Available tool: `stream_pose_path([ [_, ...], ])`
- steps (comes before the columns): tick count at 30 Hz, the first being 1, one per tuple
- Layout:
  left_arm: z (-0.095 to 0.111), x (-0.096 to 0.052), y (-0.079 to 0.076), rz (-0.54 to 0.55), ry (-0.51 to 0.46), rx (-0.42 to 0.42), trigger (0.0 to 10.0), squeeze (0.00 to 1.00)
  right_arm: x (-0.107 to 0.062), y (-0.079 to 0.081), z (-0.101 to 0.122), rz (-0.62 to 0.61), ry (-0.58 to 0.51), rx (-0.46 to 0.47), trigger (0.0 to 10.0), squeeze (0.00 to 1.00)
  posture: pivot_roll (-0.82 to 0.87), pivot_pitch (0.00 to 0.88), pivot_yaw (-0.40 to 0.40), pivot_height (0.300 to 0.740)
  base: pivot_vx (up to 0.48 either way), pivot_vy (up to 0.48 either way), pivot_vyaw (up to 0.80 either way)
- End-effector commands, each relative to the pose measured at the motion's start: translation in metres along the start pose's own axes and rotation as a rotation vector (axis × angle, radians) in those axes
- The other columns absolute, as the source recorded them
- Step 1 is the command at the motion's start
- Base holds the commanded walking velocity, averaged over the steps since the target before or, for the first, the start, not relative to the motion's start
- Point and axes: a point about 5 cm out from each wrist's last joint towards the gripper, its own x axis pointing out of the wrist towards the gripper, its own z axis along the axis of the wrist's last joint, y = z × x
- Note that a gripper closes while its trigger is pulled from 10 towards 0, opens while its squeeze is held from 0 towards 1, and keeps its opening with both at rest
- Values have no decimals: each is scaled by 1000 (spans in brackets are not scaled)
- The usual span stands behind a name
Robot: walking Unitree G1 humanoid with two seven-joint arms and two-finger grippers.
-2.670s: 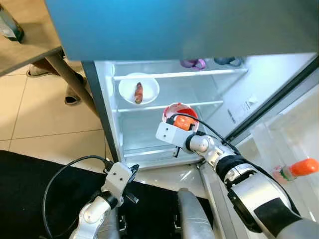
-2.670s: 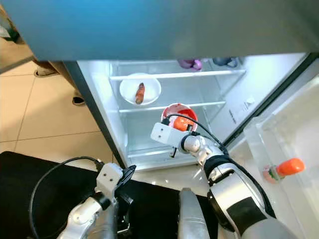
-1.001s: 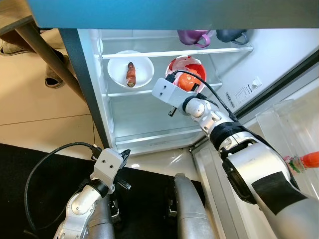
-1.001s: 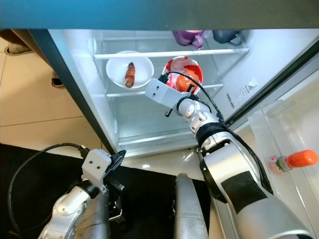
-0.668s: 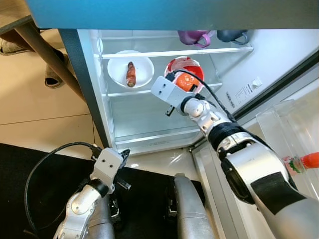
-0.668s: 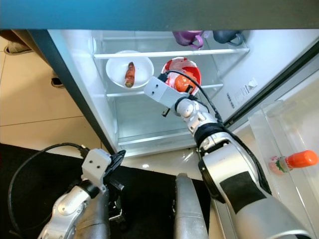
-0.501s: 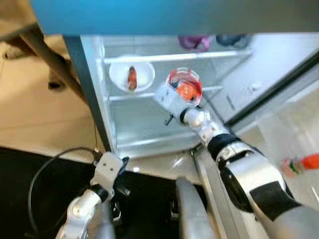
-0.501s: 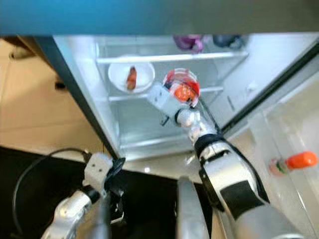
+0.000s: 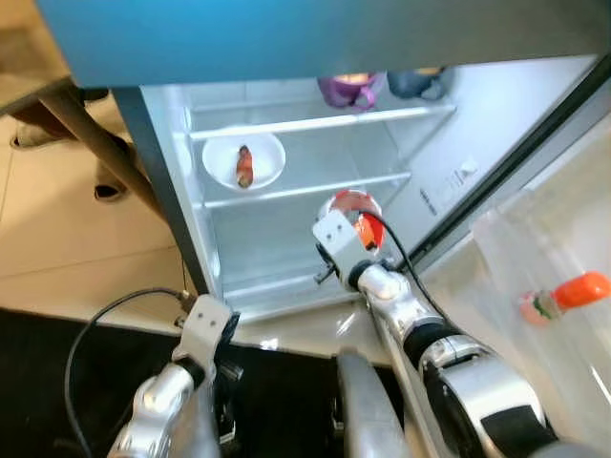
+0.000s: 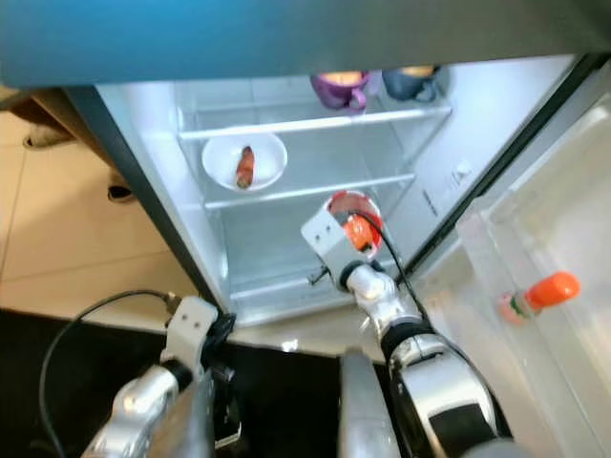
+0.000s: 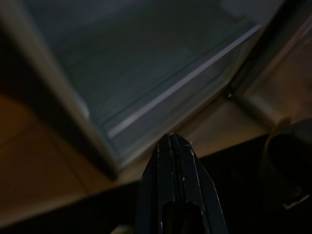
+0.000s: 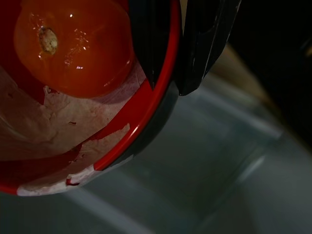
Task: Restocking fridge
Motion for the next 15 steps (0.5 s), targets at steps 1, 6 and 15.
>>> stream_pose_path([
  [1, -19, -7, -4, 48, 50, -80, 10000, 0, -7, 11, -22, 1, 58, 68, 10000, 0, -111, 185, -27, 631, 0, 0, 0],
  [6, -46, -22, 5, 271, 112, -231, 10000, 0, -40, 43, -88, -88, 222, 404, 10000, 0, -103, 169, -23, 631, 0, 0, 0],
  [15, -67, -38, 4, 339, 200, -198, 10000, 0, -68, 63, -125, -110, 337, 505, 10000, 0, -97, 137, -14, 631, 0, 0, 0],
])
